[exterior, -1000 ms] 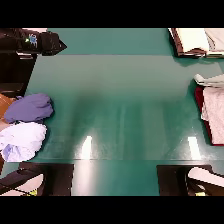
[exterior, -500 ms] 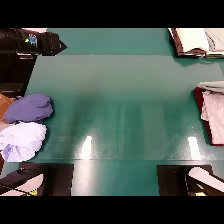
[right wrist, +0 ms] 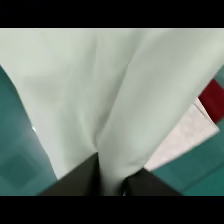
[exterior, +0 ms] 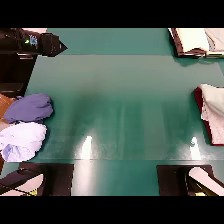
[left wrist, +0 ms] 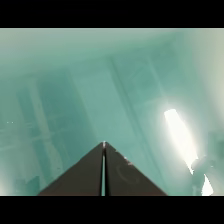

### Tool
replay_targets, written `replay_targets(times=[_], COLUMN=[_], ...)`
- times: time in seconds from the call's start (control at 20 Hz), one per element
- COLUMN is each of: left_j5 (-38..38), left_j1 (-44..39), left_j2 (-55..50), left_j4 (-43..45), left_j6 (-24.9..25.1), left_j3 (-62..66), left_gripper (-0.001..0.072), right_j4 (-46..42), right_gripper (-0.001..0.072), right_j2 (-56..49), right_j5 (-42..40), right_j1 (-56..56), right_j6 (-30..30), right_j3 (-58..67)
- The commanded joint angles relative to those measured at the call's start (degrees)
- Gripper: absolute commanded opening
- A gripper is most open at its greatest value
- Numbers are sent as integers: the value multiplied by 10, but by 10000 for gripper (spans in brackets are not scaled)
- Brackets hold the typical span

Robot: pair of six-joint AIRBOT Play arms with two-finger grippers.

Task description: Fold the shirts.

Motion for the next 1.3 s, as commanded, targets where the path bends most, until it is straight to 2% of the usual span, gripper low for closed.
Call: replay_targets(times=[0.0, 0.05, 0.1, 0.2, 0.35, 0.5, 0.65, 0.7, 0.75, 0.8, 0.9, 1.05, 1.25], left_j5=[-1, -1, -1, -5, -4, -4, 12, 18, 26, 31, 42, 57, 78], left_j1=[0, 0, 0, 0, 0, 0, 0, 0, 0, 0, 0, 0, 0], left_j2=[0, 0, 0, 0, 0, 0, 0, 0, 0, 0, 0, 0, 0], left_j4=[0, 0, 0, 0, 0, 0, 0, 0, 0, 0, 0, 0, 0], left_j6=[6, 6, 6, 6, 6, 6, 6, 6, 6, 6, 6, 6, 6], left_j3=[0, 0, 0, 0, 0, 0, 0, 0, 0, 0, 0, 0, 0], left_gripper=[26, 27, 27, 27, 27, 27, 27, 27, 27, 27, 27, 27, 27], right_j4=[-58, -57, -56, -30, 92, 187, 187, 186, 184, 184, 183, 183, 184], right_gripper=[465, 624, 676, 675, 674, 673, 671, 628, 549, 424, 20, 19, 19], right_j2=[28, 32, 35, 35, 35, 35, 35, 35, 35, 35, 35, 35, 35], right_j5=[7, 5, 5, 5, 3, -6, -46, -67, -87, -106, -127, -141, -137], right_j1=[-8, -17, -28, -34, 4, 127, 289, 343, 389, 434, 504, 565, 580], right_j6=[7, 6, 6, 7, 6, 6, 6, 6, 6, 4, -9, -12, -11], right_j3=[-80, -90, -96, -83, -38, 11, 52, 62, 68, 74, 82, 81, 81])
